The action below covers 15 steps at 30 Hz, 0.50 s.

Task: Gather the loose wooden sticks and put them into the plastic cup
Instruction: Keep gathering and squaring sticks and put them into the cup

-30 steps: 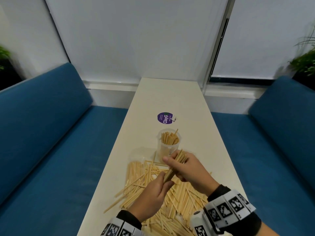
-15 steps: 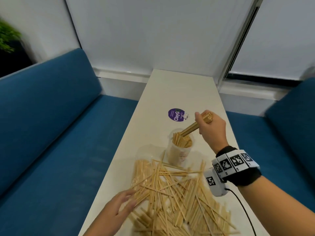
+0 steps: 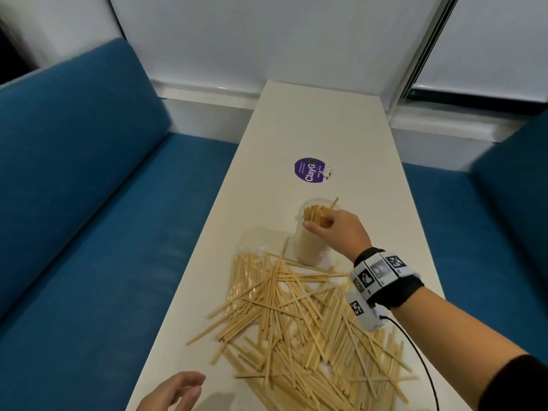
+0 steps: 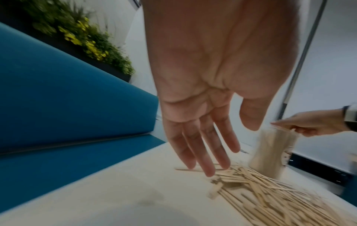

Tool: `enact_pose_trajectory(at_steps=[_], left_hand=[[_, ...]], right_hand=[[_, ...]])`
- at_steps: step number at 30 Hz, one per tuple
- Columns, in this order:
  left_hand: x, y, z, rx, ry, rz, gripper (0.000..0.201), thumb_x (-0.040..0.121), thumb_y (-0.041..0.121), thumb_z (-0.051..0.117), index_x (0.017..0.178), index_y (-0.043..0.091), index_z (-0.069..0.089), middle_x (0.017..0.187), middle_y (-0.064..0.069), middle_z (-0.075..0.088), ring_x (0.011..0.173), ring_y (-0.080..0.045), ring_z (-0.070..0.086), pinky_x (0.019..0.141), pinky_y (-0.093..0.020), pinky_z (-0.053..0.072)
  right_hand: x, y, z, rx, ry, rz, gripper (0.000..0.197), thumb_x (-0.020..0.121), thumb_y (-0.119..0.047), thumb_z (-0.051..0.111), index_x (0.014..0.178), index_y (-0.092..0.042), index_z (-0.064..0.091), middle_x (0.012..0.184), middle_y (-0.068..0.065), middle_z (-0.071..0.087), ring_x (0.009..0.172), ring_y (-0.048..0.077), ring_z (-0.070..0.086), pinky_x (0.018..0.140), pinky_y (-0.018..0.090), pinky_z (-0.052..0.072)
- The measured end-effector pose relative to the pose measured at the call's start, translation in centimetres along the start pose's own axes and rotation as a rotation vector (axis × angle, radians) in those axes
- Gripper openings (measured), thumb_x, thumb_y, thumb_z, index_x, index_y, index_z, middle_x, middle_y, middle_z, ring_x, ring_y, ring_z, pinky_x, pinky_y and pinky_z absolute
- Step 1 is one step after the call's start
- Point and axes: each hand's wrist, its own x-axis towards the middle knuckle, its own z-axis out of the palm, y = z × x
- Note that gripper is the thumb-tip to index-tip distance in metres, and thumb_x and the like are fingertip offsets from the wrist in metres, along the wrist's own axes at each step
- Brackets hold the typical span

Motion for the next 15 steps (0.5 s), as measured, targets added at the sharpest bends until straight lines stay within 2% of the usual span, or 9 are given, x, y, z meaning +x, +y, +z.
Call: enact_pose_trajectory(at_steps=[1, 3, 4, 5, 7, 9, 11, 13, 15], left_hand=[[0.3, 1.0, 0.3, 0.022, -0.054, 0.016, 0.015, 0.08, 0.039, 0.066, 0.085, 0.053, 0.065, 0.097, 0.042, 0.056, 0.096, 0.021, 0.051, 0.078, -0.004, 0.043], [1.6, 1.8, 0.8, 0.116, -0.165, 0.098, 0.039, 0.061, 0.081, 0.052, 0.097, 0.075, 0.041, 0.109, 0.052, 0.038, 0.103, 0.023, 0.044, 0.08, -0.003, 0.041], [2.3, 2.1, 1.5, 0.16, -0.176, 0.161, 0.047, 0.052, 0.091, 0.043, 0.096, 0.079, 0.035, 0.111, 0.052, 0.036, 0.103, 0.022, 0.044, 0.08, -0.002, 0.04], [2.9, 2.9, 2.4, 0.182, -0.223, 0.217, 0.041, 0.053, 0.089, 0.047, 0.092, 0.079, 0.038, 0.11, 0.052, 0.036, 0.102, 0.02, 0.044, 0.08, -0.002, 0.039], [3.6, 4.6, 4.4, 0.254, -0.295, 0.357, 0.017, 0.078, 0.054, 0.062, 0.087, 0.066, 0.053, 0.105, 0.046, 0.041, 0.097, 0.018, 0.044, 0.081, -0.004, 0.036], [4.2, 6.0, 6.7, 0.32, -0.312, 0.47, 0.022, 0.092, 0.029, 0.054, 0.105, 0.046, 0.057, 0.102, 0.032, 0.043, 0.098, 0.014, 0.041, 0.086, -0.006, 0.031], [4.9, 7.0, 8.7, 0.466, -0.323, 0.547, 0.029, 0.094, 0.023, 0.05, 0.122, 0.027, 0.053, 0.119, 0.016, 0.042, 0.113, -0.001, 0.04, 0.095, -0.015, 0.031], [5.2, 8.0, 10.3, 0.628, -0.37, 0.614, 0.038, 0.092, 0.019, 0.05, 0.13, 0.019, 0.047, 0.133, 0.003, 0.04, 0.124, -0.015, 0.037, 0.102, -0.025, 0.028], [5.5, 8.5, 11.8, 0.741, -0.436, 0.677, 0.044, 0.088, 0.013, 0.053, 0.131, 0.014, 0.046, 0.136, -0.003, 0.04, 0.126, -0.022, 0.037, 0.104, -0.033, 0.027]], right_hand=[[-0.1, 0.1, 0.0, 0.013, -0.007, -0.01, 0.053, 0.076, -0.065, 0.059, 0.075, -0.012, 0.062, 0.076, 0.006, 0.057, 0.075, 0.022, 0.057, 0.061, 0.028, 0.041], [-0.8, 0.4, -0.3, 0.063, -0.007, -0.024, 0.063, 0.071, -0.069, 0.06, 0.106, -0.016, 0.065, 0.101, 0.006, 0.055, 0.097, 0.019, 0.053, 0.08, 0.028, 0.043], [-1.5, 0.5, -0.5, 0.103, 0.011, -0.035, 0.064, 0.073, -0.065, 0.062, 0.115, -0.017, 0.061, 0.109, 0.004, 0.052, 0.104, 0.017, 0.05, 0.086, 0.026, 0.041], [-2.3, 0.7, -0.7, 0.151, 0.044, -0.058, 0.059, 0.076, -0.059, 0.064, 0.118, -0.018, 0.059, 0.113, 0.003, 0.05, 0.108, 0.015, 0.048, 0.088, 0.023, 0.038], [-4.6, 1.6, -0.9, 0.204, 0.103, -0.094, 0.042, 0.082, -0.046, 0.065, 0.114, -0.019, 0.059, 0.111, 0.0, 0.051, 0.106, 0.01, 0.048, 0.085, 0.018, 0.033], [-7.3, 2.8, -0.6, 0.192, 0.1, -0.098, 0.029, 0.086, -0.038, 0.063, 0.11, -0.021, 0.06, 0.106, -0.003, 0.051, 0.099, 0.006, 0.049, 0.081, 0.015, 0.031], [-10.5, 4.7, 0.1, 0.171, 0.049, -0.067, 0.019, 0.087, -0.034, 0.061, 0.104, -0.025, 0.059, 0.101, -0.005, 0.052, 0.094, 0.004, 0.049, 0.079, 0.015, 0.032], [-14.0, 6.9, 1.0, 0.167, -0.01, -0.011, 0.01, 0.088, -0.032, 0.061, 0.097, -0.029, 0.058, 0.097, -0.008, 0.053, 0.092, 0.003, 0.05, 0.078, 0.015, 0.034], [-17.5, 9.1, 1.7, 0.174, -0.062, 0.073, 0.004, 0.089, -0.029, 0.06, 0.092, -0.031, 0.058, 0.094, -0.009, 0.056, 0.09, 0.001, 0.052, 0.074, 0.011, 0.037]])
